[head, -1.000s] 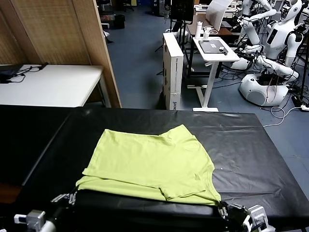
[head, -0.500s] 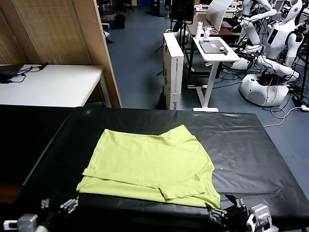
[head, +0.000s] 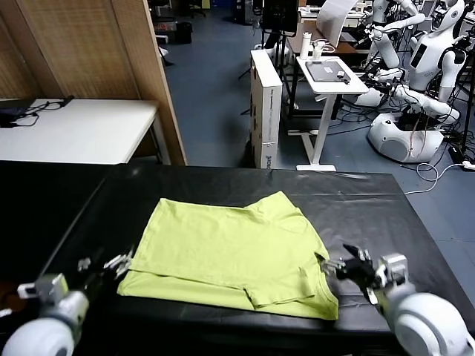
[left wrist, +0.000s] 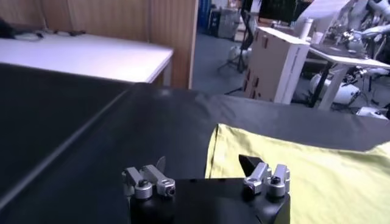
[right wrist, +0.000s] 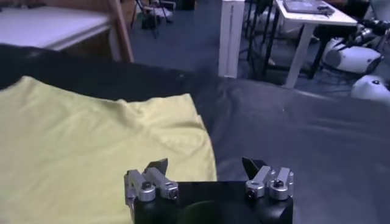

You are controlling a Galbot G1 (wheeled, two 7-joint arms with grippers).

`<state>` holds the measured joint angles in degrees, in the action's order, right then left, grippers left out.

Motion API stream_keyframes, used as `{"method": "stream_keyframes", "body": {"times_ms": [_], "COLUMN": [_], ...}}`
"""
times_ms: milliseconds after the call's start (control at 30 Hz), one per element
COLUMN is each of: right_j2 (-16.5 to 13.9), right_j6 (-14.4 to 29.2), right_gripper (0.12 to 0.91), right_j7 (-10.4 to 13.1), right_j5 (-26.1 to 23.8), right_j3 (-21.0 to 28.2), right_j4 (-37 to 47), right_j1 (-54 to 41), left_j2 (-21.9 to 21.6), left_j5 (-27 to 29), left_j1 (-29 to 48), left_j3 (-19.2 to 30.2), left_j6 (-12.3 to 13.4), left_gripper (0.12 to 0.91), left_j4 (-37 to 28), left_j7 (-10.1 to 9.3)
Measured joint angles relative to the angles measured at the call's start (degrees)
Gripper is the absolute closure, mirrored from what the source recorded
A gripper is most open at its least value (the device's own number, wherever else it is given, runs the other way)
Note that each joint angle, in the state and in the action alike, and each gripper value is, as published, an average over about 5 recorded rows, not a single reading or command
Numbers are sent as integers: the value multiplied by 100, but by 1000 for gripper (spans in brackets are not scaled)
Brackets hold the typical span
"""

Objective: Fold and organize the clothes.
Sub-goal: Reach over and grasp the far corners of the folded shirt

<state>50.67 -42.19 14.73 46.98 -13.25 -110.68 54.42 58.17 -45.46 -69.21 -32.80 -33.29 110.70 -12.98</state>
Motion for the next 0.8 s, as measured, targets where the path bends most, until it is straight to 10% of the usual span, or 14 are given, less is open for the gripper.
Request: {"method": "stream_keyframes", "body": {"times_ms": [800], "right_j2": [867], "right_j6": [0], "right_gripper": [118], "right_j7": [-327], "right_j5": [-155], "right_j3": [784], "right_j4": [1976], "right_j1": [-1374], "left_j2": [-6], "left_j5": [459], "left_j1": [2476], "left_j3": [1563], "left_j6": [0], "left_gripper": [123], "left_j4": [-2549], "left_j7": [535]}}
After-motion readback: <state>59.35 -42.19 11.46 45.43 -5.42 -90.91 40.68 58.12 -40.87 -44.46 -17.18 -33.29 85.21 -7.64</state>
